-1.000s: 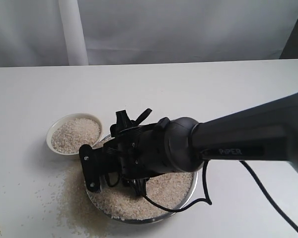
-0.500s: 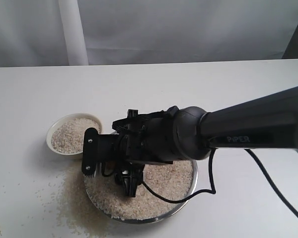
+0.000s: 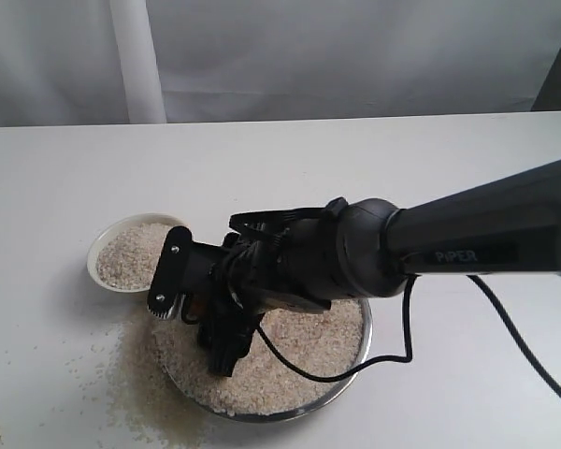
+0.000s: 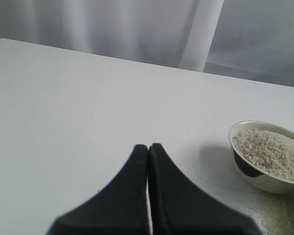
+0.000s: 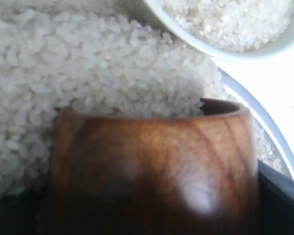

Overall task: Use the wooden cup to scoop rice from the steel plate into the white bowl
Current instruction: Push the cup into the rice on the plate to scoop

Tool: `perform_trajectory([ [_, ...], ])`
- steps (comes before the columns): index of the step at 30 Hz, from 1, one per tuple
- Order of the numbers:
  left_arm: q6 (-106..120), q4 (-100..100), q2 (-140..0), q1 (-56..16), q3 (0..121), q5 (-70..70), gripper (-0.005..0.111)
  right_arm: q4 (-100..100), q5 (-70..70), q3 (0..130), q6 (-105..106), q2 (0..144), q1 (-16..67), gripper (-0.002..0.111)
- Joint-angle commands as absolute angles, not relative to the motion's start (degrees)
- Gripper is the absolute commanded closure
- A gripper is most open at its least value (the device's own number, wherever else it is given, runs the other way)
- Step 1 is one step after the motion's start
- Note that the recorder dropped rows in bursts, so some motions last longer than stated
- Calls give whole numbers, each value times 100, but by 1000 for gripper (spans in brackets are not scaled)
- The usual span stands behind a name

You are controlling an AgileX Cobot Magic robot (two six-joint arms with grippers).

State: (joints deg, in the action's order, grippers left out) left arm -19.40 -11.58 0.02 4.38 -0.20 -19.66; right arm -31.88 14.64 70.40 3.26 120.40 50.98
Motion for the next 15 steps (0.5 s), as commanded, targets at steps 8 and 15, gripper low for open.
perform_trajectory([
  [8, -1945, -1126, 0, 401, 0, -1933, 107, -2478, 205, 6258, 340, 12223, 4796, 108],
  [15, -1945, -1126, 0, 401, 0, -1933, 107, -2481, -370, 5997, 278, 12223, 4662, 108],
])
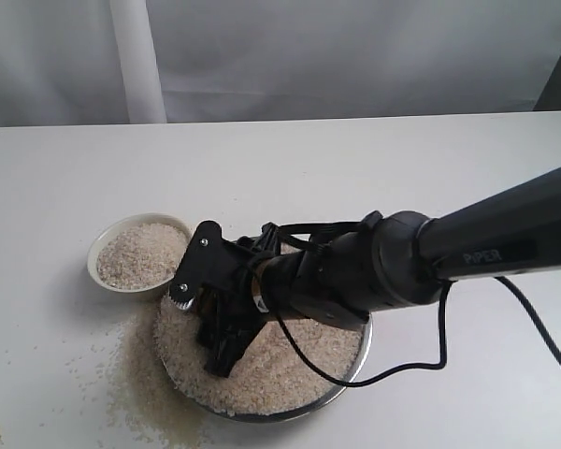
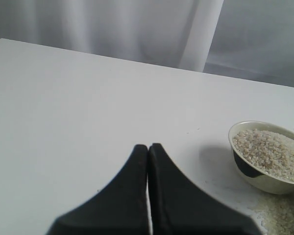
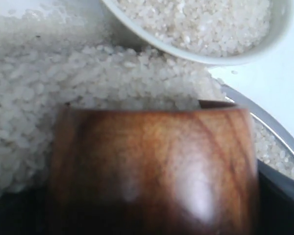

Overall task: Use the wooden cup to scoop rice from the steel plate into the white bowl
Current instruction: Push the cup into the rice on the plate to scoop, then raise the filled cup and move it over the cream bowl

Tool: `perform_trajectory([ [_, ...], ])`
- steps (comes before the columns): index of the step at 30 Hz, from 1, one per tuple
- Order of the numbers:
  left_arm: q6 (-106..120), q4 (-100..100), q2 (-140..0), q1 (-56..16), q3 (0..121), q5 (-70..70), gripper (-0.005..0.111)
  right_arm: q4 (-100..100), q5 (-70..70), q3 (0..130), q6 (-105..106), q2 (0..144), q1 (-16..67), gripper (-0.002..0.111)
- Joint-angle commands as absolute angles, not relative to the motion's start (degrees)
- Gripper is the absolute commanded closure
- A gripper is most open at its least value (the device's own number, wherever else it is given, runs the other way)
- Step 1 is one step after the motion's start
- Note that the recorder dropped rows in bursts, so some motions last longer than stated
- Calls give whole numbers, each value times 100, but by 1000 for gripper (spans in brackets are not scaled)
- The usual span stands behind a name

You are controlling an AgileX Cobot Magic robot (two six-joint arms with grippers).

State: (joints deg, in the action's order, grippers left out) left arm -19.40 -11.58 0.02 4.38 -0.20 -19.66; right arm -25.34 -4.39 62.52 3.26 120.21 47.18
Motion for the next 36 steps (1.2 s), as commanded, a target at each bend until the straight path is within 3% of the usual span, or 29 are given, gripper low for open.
perform_trajectory([
  [1, -1945, -1126, 0, 401, 0, -1933, 107, -2481, -442, 5962, 264, 12223, 4633, 108],
  [28, -1945, -1126, 0, 401, 0, -1933, 107, -2340, -4216, 5181, 48, 12223, 4215, 108],
  [36, -1945, -1126, 0, 401, 0, -1933, 107, -2247, -4488, 5181, 48, 12059, 4178, 108],
])
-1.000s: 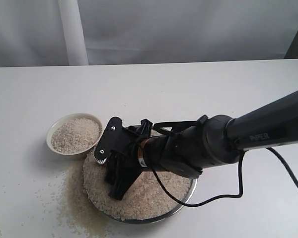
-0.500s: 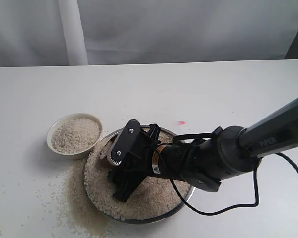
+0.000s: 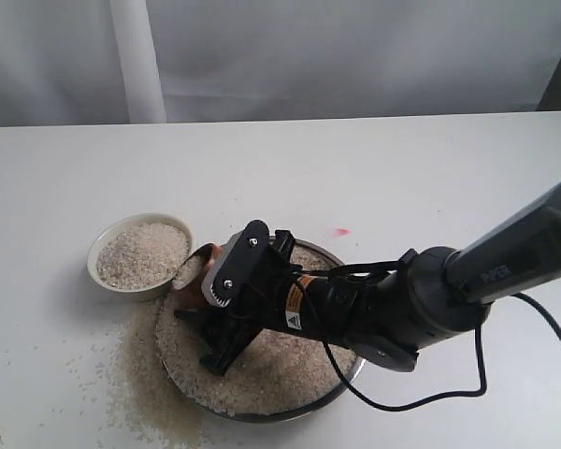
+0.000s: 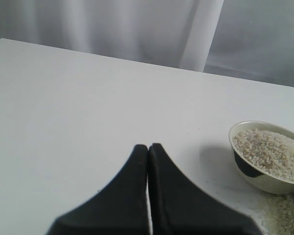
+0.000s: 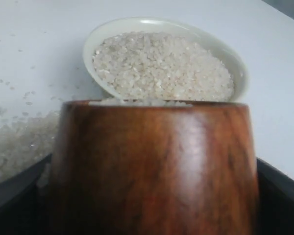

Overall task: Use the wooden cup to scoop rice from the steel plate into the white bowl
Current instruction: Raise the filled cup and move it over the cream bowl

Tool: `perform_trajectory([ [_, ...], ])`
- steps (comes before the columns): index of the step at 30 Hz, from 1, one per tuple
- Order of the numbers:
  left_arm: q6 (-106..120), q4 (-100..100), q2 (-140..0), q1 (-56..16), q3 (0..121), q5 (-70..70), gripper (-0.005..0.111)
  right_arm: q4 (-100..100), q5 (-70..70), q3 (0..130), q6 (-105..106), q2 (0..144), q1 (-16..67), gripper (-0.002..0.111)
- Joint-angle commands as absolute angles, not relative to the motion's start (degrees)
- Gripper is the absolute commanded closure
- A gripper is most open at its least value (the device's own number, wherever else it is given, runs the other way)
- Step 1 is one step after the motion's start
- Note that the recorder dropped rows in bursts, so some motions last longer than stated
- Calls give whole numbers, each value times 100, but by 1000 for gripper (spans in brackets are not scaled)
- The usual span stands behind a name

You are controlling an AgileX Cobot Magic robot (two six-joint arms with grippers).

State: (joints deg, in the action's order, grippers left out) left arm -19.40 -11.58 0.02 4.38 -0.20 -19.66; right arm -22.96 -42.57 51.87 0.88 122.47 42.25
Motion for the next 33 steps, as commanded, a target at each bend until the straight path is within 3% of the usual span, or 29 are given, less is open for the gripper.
perform_trajectory([
  [1, -1945, -1126, 0, 401, 0, -1933, 107, -2247, -4488, 5181, 48, 11939, 4178, 108],
  [13, -1945, -1126, 0, 401, 0, -1933, 107, -2032, -4328, 5296, 86, 11426, 4178, 108],
  [23, -1945, -1126, 0, 401, 0, -1933, 107, -2032, -1646, 6947, 470, 11426, 4295, 108],
  [33, -1945, -1126, 0, 401, 0, -1933, 107, -2258, -112, 8260, 1221, 11546, 4526, 108],
])
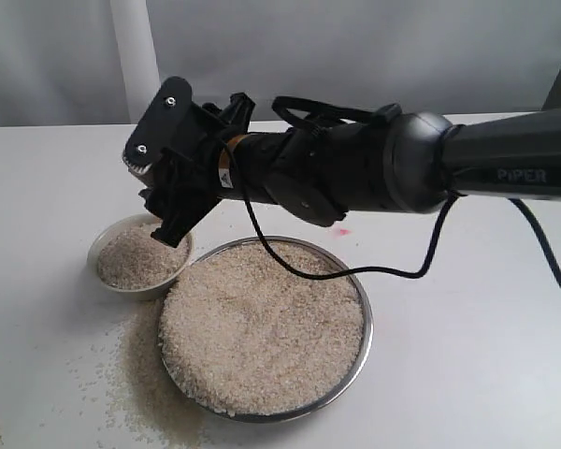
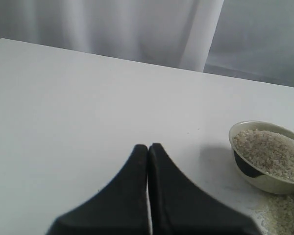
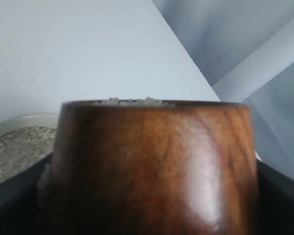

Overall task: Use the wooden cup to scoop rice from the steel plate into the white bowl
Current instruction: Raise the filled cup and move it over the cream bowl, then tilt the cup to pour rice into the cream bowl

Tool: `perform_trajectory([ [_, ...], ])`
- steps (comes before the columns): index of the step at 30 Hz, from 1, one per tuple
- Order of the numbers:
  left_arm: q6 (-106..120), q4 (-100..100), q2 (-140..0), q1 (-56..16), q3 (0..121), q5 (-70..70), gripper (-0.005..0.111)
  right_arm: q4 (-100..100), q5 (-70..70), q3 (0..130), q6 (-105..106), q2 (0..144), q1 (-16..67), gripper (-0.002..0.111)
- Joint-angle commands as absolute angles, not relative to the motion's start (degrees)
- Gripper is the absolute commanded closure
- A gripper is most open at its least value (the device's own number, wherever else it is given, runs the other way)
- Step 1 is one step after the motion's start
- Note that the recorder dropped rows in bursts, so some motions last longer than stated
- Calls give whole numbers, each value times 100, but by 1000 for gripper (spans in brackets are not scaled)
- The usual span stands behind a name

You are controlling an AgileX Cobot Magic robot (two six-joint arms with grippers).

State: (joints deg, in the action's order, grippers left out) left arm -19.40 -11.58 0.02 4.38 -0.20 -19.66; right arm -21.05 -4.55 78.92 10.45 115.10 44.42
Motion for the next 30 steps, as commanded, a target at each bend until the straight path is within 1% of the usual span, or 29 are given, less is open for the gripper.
perform_trajectory([
  [1, -1945, -1126, 0, 401, 0, -1933, 107, -2291, 0, 8367, 1245, 11630, 4551, 108],
  [7, -1945, -1126, 0, 401, 0, -1933, 107, -2395, 700, 8948, 1772, 12133, 4698, 108],
  [12, -1945, -1126, 0, 401, 0, -1933, 107, -2560, 927, 9197, 1945, 12351, 4758, 108],
  [30, -1945, -1126, 0, 401, 0, -1933, 107, -2806, 1334, 9345, 3419, 12557, 4800, 108],
])
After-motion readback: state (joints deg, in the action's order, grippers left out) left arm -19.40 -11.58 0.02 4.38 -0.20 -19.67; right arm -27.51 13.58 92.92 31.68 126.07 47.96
